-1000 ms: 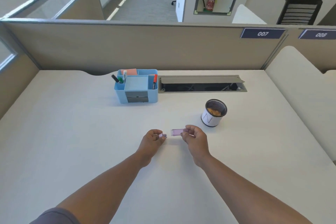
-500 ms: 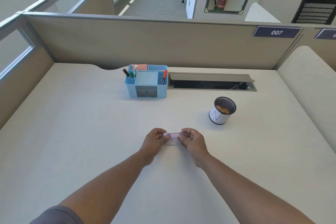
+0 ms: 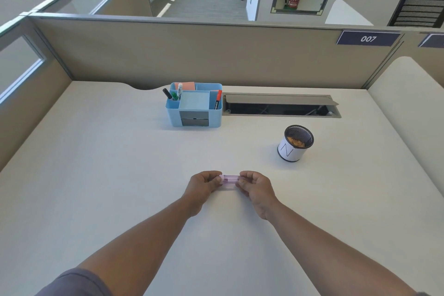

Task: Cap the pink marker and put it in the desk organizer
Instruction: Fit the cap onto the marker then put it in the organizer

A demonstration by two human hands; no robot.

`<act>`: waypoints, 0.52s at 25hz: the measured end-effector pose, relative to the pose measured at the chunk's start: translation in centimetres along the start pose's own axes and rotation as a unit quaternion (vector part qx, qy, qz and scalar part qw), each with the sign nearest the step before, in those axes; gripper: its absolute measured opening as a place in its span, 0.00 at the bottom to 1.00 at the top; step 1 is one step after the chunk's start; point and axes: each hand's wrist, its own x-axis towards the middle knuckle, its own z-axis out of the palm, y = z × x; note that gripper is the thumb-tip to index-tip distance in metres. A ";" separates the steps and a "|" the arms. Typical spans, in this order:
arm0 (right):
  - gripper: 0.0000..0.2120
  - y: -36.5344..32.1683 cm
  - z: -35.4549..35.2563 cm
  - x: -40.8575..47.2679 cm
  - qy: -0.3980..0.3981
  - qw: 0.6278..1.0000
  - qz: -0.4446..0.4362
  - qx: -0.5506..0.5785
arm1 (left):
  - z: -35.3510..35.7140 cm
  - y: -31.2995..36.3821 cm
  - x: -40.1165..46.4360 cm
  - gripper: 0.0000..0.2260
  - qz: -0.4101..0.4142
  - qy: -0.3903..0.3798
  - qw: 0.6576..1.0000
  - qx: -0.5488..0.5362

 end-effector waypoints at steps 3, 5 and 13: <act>0.09 0.0 -0.3 0.2 -0.008 1.000 0.011 0.015 | 0.2 -0.1 0.2 0.07 0.001 0.006 1.000 -0.002; 0.09 0.0 -0.4 0.3 -0.008 1.000 0.010 0.023 | 0.1 -0.2 0.3 0.07 0.002 0.016 1.000 -0.002; 0.05 0.1 -1.0 0.4 -0.009 1.000 0.020 0.012 | 0.2 -0.8 0.2 0.07 0.002 0.034 0.999 -0.007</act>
